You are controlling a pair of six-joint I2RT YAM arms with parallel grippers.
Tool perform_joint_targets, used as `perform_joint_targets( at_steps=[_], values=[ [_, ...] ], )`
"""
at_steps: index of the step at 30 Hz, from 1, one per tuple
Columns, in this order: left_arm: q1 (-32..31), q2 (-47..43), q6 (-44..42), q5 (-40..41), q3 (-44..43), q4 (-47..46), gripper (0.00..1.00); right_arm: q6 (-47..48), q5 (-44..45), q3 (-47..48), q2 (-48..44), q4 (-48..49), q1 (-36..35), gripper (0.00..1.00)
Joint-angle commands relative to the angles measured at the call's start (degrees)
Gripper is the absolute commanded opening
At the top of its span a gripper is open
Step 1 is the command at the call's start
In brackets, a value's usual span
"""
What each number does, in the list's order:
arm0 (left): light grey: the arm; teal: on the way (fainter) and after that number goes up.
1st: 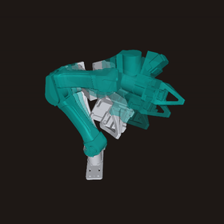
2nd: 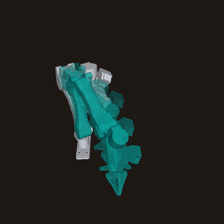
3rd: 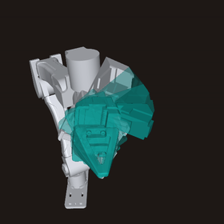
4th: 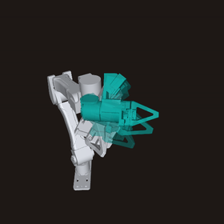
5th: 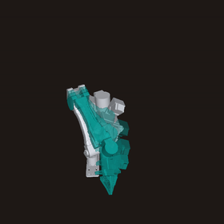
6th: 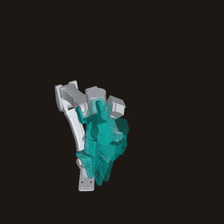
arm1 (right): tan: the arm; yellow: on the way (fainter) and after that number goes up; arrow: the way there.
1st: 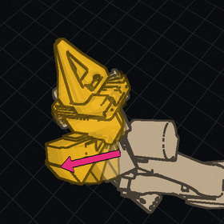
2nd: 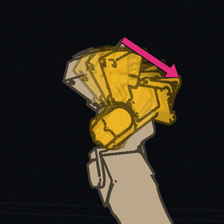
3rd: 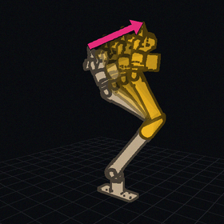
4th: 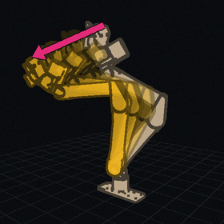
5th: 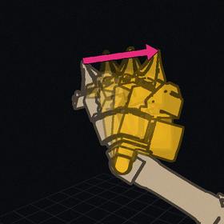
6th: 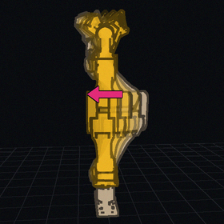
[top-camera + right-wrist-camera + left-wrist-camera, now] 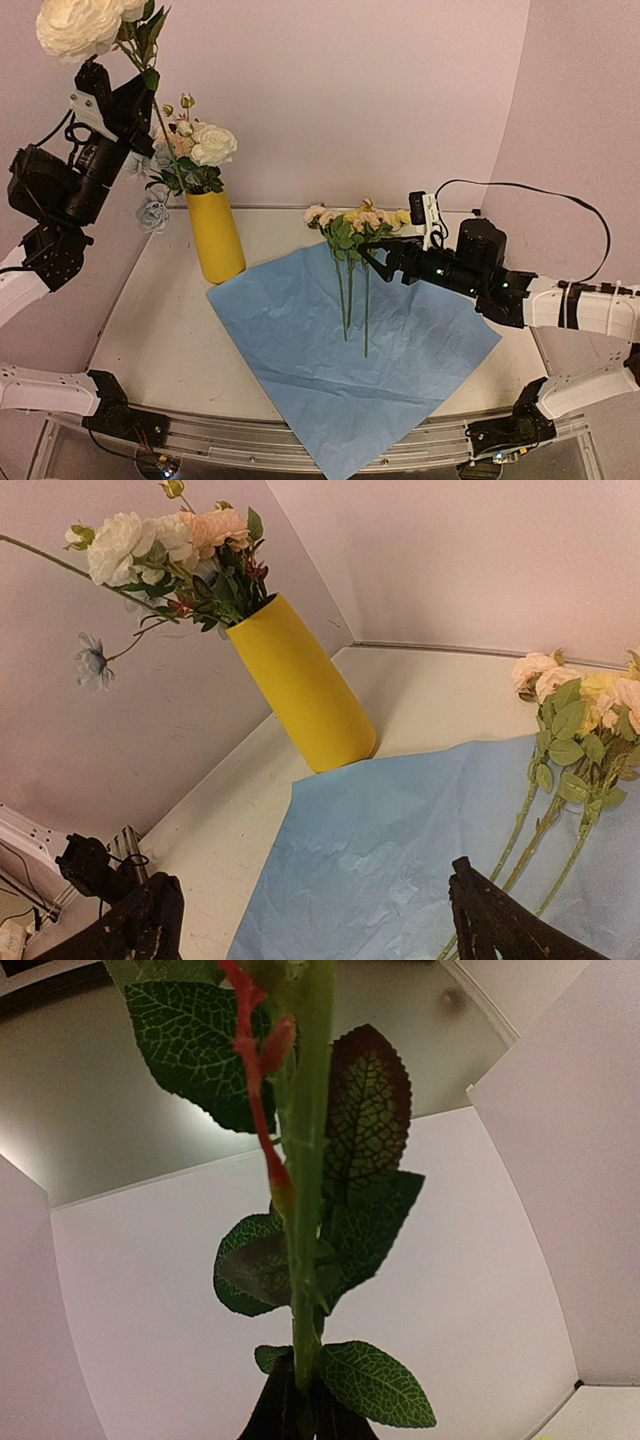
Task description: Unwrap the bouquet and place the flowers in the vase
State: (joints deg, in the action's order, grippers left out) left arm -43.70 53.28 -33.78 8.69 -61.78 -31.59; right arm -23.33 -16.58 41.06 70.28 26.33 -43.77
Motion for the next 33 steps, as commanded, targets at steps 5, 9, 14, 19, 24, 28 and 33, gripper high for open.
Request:
perform_joint_targets(
  at_steps=[5, 9, 14, 19, 24, 28, 33],
  values=[
    [0.97, 5.38, -2.69, 1.28, -0.96, -8.24, 0.00, 0.38, -1.56, 2.76, 0.58, 1.87, -0.09, 0.93],
    [3.43, 7.02, -0.57, 0.12, -0.89, -9.82, 0.00, 0.57, -1.27, 2.04, -0.50, 1.88, -0.09, 0.93],
    [10.26, 8.95, 6.86, -4.63, -0.34, -12.31, 0.00, 0.69, -1.09, 1.49, -1.32, 1.84, -0.09, 0.93],
    [13.73, 9.89, 13.09, -6.41, 0.10, -15.04, 0.00, 0.78, -0.99, 1.57, -1.20, 1.86, -0.09, 0.93],
    [14.84, 9.95, 17.51, -6.36, 2.79, -17.96, 0.00, 0.79, -1.01, 1.57, -0.94, 1.88, -0.09, 0.93],
    [15.76, 10.27, 20.45, -5.95, 5.65, -20.45, 0.00, 0.85, -0.92, 1.23, -1.02, 1.89, -0.09, 0.93],
    [16.03, 10.37, 21.45, -5.12, 8.46, -21.65, 0.00, 0.75, -0.92, 0.83, -1.26, 1.89, -0.09, 0.93]
  ],
)
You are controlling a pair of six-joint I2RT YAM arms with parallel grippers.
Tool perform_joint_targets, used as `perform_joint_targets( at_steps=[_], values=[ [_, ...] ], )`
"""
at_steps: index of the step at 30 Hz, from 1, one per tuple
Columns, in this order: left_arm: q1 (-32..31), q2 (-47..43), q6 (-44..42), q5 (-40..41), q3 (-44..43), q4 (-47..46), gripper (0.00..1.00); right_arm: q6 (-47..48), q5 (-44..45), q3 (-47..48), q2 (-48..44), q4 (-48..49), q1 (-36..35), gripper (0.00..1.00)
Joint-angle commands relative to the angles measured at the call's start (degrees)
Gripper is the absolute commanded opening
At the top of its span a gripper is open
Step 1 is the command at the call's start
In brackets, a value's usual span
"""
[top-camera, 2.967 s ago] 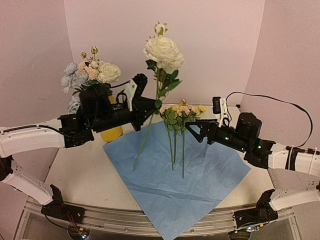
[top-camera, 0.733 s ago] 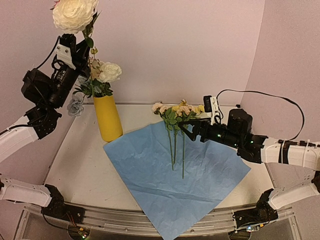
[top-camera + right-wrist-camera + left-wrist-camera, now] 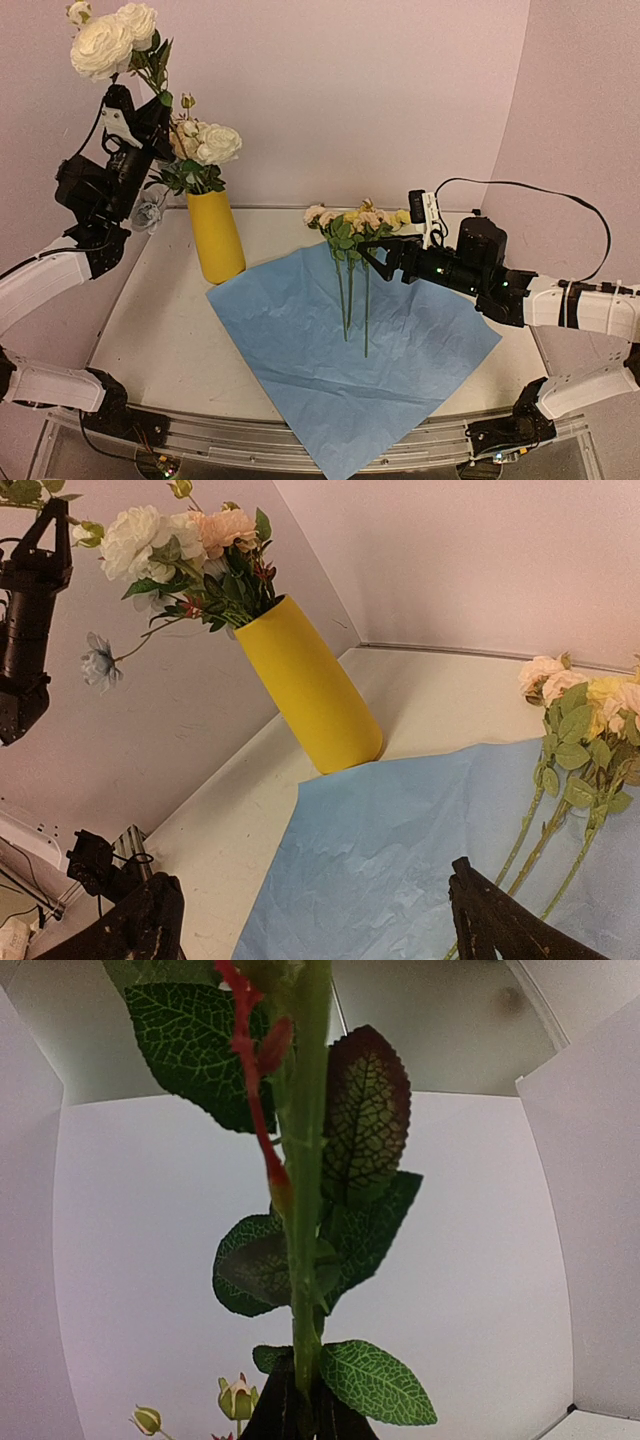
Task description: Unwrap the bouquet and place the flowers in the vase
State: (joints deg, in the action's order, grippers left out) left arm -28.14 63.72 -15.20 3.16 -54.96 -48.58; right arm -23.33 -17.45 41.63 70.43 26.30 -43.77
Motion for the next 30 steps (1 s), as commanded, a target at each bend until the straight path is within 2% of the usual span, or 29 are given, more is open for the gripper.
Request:
perform_joint_targets(
  at_steps=[1, 6, 10, 16, 24, 30],
  values=[
    [0.89, -0.18, 3.34, 0.63, 3.17, -5.00, 0.00, 0.66, 0.03, 0.15, -1.46, 1.91, -0.09, 0.93],
    [2.16, 1.52, 4.58, 3.47, 7.41, -5.56, 0.00, 0.68, -0.12, 0.03, -1.55, 1.84, -0.09, 0.93],
    [2.65, 3.41, 7.70, 9.62, 7.73, -4.67, 0.00, 0.83, -0.16, 0.12, -1.61, 1.90, -0.09, 0.93],
    [2.65, 6.58, 10.69, 12.77, 7.25, -0.02, 0.00, 0.87, -0.36, 0.71, -1.11, 1.91, -0.09, 0.93],
    [2.64, 6.85, 13.97, 11.59, 10.03, 1.53, 0.00, 1.00, -0.33, 1.04, -0.58, 1.86, -0.09, 0.93],
    [2.61, 7.31, 17.28, 7.75, 14.01, 1.73, 0.00, 1.07, -0.48, 1.44, 0.05, 1.85, -0.09, 0.93]
  ],
)
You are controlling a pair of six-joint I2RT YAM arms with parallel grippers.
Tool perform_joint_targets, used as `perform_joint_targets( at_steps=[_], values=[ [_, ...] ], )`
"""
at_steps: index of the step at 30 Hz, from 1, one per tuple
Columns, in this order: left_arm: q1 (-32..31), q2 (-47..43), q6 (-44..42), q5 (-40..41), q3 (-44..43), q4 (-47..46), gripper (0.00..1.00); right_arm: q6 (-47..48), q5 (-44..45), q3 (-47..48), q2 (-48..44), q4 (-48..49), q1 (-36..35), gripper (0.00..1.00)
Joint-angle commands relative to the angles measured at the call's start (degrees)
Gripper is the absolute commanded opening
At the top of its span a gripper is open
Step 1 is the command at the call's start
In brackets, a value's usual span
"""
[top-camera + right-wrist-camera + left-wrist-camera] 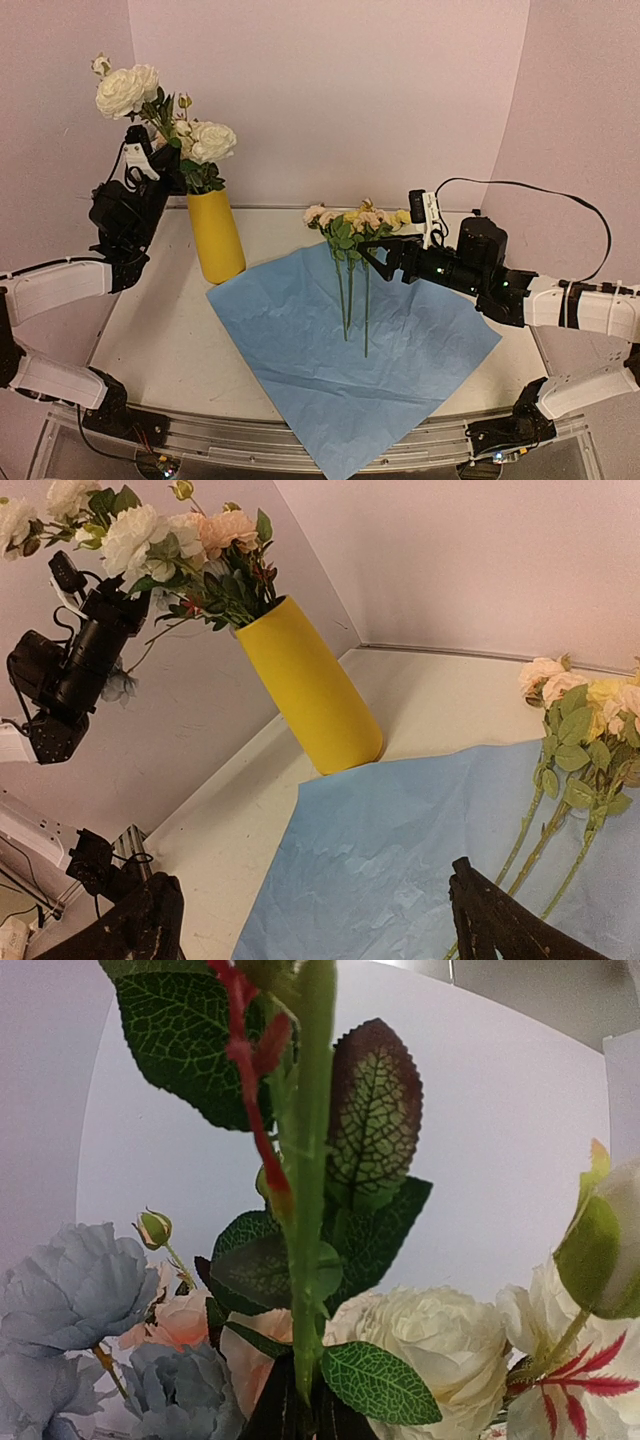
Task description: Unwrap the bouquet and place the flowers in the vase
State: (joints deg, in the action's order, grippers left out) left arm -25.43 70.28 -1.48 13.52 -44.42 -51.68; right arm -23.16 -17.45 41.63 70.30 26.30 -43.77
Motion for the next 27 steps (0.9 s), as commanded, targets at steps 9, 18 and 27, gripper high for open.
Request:
perform_joint_targets(
  at_steps=[9, 18, 27],
  values=[
    [-0.24, 1.25, -1.64, -1.99, 3.09, 10.03, 0.00, 0.66, -0.32, 0.75, -0.39, 1.99, -0.09, 0.93],
    [-0.24, 3.30, -2.18, -0.49, -0.15, 15.55, 0.00, 0.56, -0.53, 0.76, -0.22, 2.44, -0.09, 0.93],
    [-0.23, 7.13, -1.24, 2.27, -4.13, 18.94, 0.05, 0.53, 0.00, -0.14, -1.04, 2.43, -0.09, 0.93]
  ],
)
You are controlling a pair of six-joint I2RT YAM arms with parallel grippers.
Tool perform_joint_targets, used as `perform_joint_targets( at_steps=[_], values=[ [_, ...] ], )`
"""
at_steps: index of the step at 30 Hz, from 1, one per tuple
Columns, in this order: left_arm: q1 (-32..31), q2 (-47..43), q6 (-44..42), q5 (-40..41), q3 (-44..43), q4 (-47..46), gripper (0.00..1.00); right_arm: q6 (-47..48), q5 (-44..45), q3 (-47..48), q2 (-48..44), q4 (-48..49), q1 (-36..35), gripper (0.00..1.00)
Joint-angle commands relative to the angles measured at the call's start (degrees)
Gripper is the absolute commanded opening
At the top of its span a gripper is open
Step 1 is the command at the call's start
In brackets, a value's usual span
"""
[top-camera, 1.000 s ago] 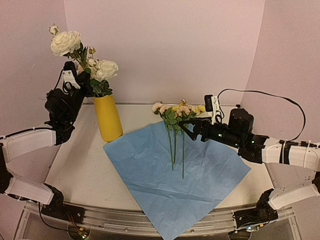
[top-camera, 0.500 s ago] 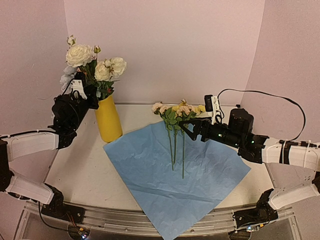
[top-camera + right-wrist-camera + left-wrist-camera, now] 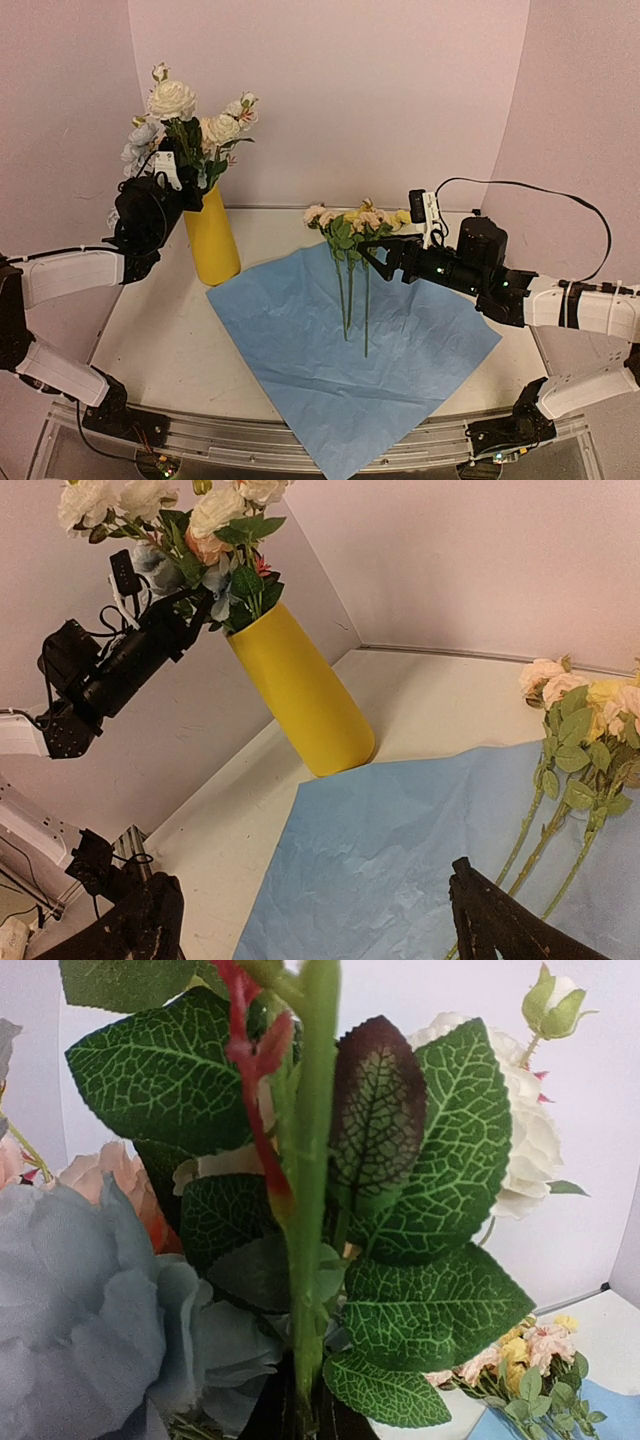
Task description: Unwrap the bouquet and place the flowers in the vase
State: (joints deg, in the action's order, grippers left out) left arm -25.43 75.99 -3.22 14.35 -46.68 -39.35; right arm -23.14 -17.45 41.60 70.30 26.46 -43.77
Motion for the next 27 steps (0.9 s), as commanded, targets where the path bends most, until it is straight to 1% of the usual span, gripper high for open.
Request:
perform_joint_targets(
  at_steps=[1, 7, 9, 10, 12, 19, 22, 27],
  values=[
    [-0.23, 1.18, 0.79, 1.60, -1.84, 6.73, 0.10, 0.46, 0.06, -0.20, -1.04, 2.23, -0.09, 0.93],
    [-0.24, -1.81, 2.45, 1.09, -0.96, 7.47, 0.22, 0.55, 0.02, 0.03, -0.70, 2.23, -0.09, 0.93],
    [-0.23, -2.80, 2.72, 0.90, -0.52, 7.84, 0.29, 0.55, -0.06, 0.18, -0.48, 2.26, -0.09, 0.93],
    [-0.29, -3.33, 2.70, 0.55, -0.35, 8.18, 0.37, 0.48, -0.17, 0.27, -0.32, 2.32, -0.09, 0.93],
    [-0.29, -4.12, 4.56, 0.17, -0.39, 8.92, 0.45, 0.48, -0.21, 0.38, -0.10, 2.36, -0.09, 0.93],
    [-0.28, -8.83, 7.14, -3.24, -2.85, 15.42, 0.60, 0.40, -0.13, 0.32, 0.05, 2.37, -0.09, 0.93],
    [-0.27, -10.91, 8.29, -3.67, -4.05, 18.91, 0.62, 0.38, -0.03, 0.24, 0.10, 2.37, -0.09, 0.93],
    [-0.23, -12.50, 14.46, 1.41, -7.22, 30.71, 0.68, 0.20, -0.33, 0.61, 0.90, 2.62, -0.09, 0.93]
  ],
)
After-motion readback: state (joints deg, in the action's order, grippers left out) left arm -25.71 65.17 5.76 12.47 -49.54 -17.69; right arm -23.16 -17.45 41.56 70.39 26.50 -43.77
